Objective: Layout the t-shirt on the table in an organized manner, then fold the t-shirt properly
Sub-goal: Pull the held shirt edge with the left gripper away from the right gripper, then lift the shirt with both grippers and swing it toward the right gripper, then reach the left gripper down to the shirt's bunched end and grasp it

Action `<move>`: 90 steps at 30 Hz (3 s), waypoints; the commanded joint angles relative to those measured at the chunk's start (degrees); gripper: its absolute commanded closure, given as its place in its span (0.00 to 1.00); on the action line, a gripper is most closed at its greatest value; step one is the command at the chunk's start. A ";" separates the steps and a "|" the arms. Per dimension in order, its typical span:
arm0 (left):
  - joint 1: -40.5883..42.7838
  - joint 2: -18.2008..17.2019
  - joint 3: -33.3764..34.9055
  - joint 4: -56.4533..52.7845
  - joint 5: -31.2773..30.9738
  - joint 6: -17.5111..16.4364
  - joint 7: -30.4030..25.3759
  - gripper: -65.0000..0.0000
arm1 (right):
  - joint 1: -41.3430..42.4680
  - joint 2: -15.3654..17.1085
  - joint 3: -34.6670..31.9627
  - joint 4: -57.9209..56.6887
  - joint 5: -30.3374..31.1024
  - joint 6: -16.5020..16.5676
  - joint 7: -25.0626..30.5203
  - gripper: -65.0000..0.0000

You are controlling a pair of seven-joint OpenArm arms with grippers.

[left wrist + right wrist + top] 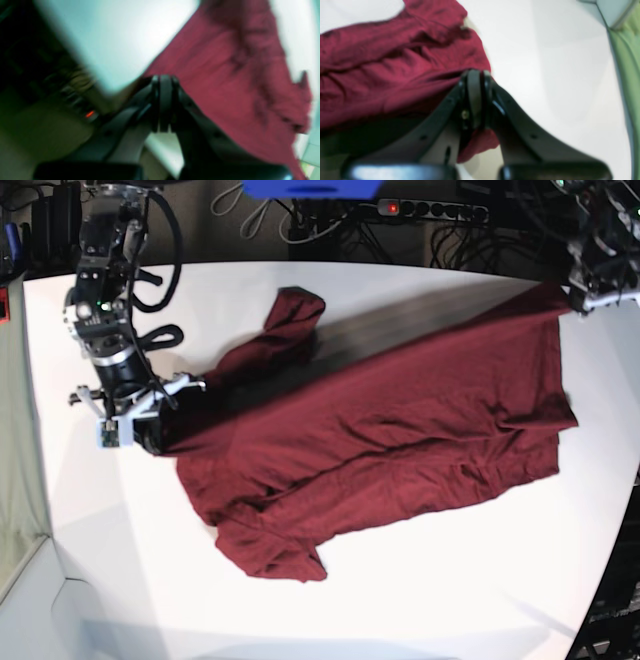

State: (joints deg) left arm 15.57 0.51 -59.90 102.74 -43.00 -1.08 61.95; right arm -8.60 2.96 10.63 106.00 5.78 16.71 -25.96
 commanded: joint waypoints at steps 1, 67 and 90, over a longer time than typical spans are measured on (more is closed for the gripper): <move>-1.90 -1.00 -0.10 1.04 -1.17 0.07 0.07 1.00 | 1.26 0.34 0.14 1.83 0.33 0.13 1.91 1.00; -29.16 -8.73 17.31 -20.15 -6.80 0.51 -2.66 0.99 | 4.07 0.60 8.14 -2.57 0.33 0.13 -0.20 1.00; -58.96 -3.99 66.45 -77.29 21.95 0.07 -55.23 0.25 | -3.84 1.39 8.49 -4.94 -0.02 8.74 -0.55 0.72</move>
State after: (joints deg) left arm -40.49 -3.36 6.57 23.94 -21.06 -0.75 8.86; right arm -12.51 3.81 18.81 99.88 5.02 25.30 -27.62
